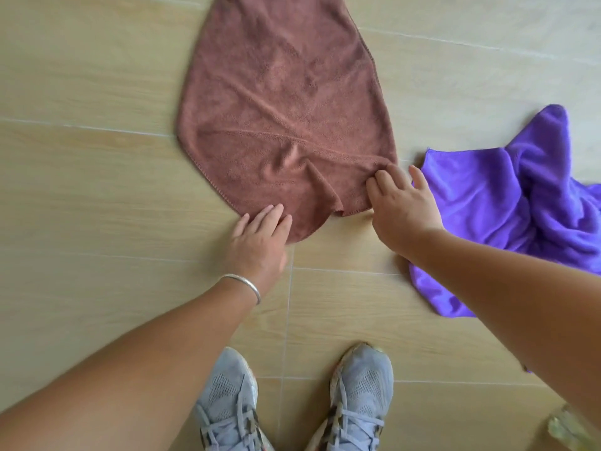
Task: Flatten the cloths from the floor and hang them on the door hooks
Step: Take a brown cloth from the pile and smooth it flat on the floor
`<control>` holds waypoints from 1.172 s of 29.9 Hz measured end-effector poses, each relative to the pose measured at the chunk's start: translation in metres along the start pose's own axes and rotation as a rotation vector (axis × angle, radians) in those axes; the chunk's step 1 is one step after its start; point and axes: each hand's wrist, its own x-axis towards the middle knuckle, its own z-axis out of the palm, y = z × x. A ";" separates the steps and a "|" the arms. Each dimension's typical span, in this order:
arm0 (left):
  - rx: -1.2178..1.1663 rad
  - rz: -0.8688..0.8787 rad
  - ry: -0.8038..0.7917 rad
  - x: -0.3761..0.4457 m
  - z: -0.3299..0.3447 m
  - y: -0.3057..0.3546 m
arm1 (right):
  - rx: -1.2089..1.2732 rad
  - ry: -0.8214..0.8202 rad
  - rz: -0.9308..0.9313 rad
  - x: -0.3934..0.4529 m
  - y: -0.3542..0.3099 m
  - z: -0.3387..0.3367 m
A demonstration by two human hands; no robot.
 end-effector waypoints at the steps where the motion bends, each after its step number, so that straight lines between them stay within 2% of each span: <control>1: -0.012 0.018 0.037 0.003 -0.001 -0.002 | 0.012 0.027 0.000 0.004 0.000 -0.001; 4: -0.041 0.060 0.106 0.012 -0.010 -0.010 | 0.030 0.074 -0.020 0.014 0.006 -0.008; 8: 0.005 0.008 0.056 0.011 -0.050 -0.026 | 0.051 0.108 0.029 0.012 0.018 -0.032; 12: 0.080 -0.004 0.034 -0.012 -0.098 -0.032 | 0.079 0.136 0.032 -0.011 0.021 -0.069; 23: 0.021 0.032 0.139 -0.075 -0.227 -0.025 | 0.098 0.194 0.088 -0.092 0.025 -0.176; 30: 0.045 0.000 -0.006 -0.134 -0.294 -0.027 | 0.230 0.196 0.126 -0.157 0.012 -0.227; 35: 0.005 -0.013 -0.090 -0.166 -0.356 -0.021 | 0.268 0.245 0.035 -0.199 0.021 -0.283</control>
